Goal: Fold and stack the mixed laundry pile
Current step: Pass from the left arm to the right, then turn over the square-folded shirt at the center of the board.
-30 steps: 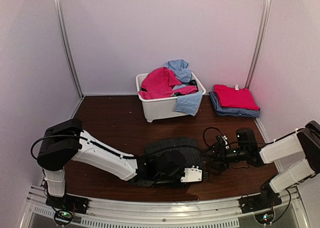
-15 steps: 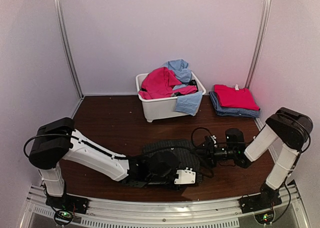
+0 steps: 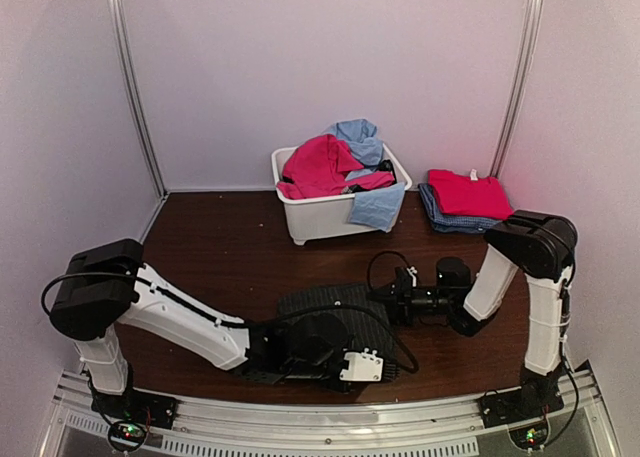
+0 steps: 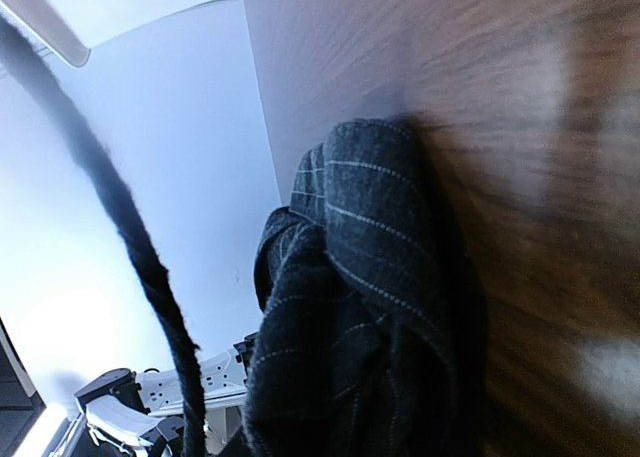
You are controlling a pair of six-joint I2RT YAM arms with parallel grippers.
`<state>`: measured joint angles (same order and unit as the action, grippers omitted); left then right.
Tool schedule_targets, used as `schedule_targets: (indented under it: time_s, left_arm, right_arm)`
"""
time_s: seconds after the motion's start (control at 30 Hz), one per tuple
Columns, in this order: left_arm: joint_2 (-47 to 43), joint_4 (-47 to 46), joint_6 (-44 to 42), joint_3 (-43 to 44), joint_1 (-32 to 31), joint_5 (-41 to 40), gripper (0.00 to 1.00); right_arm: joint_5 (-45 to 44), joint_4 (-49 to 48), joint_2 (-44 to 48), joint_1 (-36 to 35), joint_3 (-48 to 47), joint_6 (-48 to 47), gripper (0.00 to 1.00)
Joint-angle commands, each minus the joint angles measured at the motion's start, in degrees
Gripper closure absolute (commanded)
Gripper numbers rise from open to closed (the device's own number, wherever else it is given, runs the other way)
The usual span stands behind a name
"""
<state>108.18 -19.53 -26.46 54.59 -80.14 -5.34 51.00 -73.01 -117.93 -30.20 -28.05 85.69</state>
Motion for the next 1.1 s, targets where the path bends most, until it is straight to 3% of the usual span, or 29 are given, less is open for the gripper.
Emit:
schedule_targets:
  time_s: [0.0, 0.03, 0.1, 0.2, 0.3, 0.37, 0.53, 0.63, 0.7, 0.83, 0.97, 1.07]
  left_arm:
    - [-2.89, -3.39, 0.06, -0.76, -0.43, 0.21, 1.00]
    - [-3.01, -3.03, 0.38, -0.54, -0.45, -0.42, 1.00]
    - [-3.45, -1.89, 2.17, -0.01, -0.38, -2.95, 0.88]
    - [-5.69, 0.40, 4.91, -0.32, 0.03, -5.79, 0.70]
    - [-10.60, 0.86, 10.16, -2.98, 1.89, -6.23, 0.56]
    - [-14.48, 0.85, 14.08, -5.08, 3.71, -6.34, 0.50]
    - [-22.84, 1.27, 22.35, -9.80, 9.34, -6.53, 0.40]
    - [-28.66, 2.46, 27.21, -12.35, 13.42, -8.27, 0.32]
    - [-32.58, 3.09, 31.88, -14.26, 17.01, -8.74, 0.22]
    - [-39.36, 6.02, 39.24, -16.83, 24.22, -8.99, 0.15]
    - [-43.80, 11.94, 46.59, -16.96, 31.45, -9.45, 0.11]
    - [-46.31, 15.96, 49.62, -17.04, 33.91, -11.96, 0.11]
  right_arm:
    - [-0.29, -2.08, -1.05, -0.48, -2.12, -0.71, 0.83]
    - [-0.37, -1.94, -0.81, -0.36, -2.15, -1.03, 0.91]
    - [-0.31, -1.32, 0.49, 0.42, -1.89, -2.24, 1.00]
    - [-0.22, 0.87, 4.91, 3.27, -0.33, -5.44, 1.00]
    - [0.80, 11.19, 13.18, 6.01, -0.13, -12.98, 1.00]
    - [0.80, 24.08, 21.70, 7.42, -1.66, -21.77, 1.00]
    - [-8.70, 71.30, 40.77, 11.01, -11.76, -50.21, 1.00]
    - [-17.57, 90.29, 49.73, 13.92, -20.09, -63.39, 1.00]
    - [-25.74, 100.27, 53.44, 14.25, -26.61, -70.73, 1.00]
    - [-36.29, 108.55, 53.48, 11.82, -35.10, -76.39, 1.00]
    - [-51.28, 112.82, 46.18, -1.40, -38.66, -79.82, 1.00]
    - [-59.75, 115.65, 35.28, -10.71, -40.84, -79.00, 1.00]
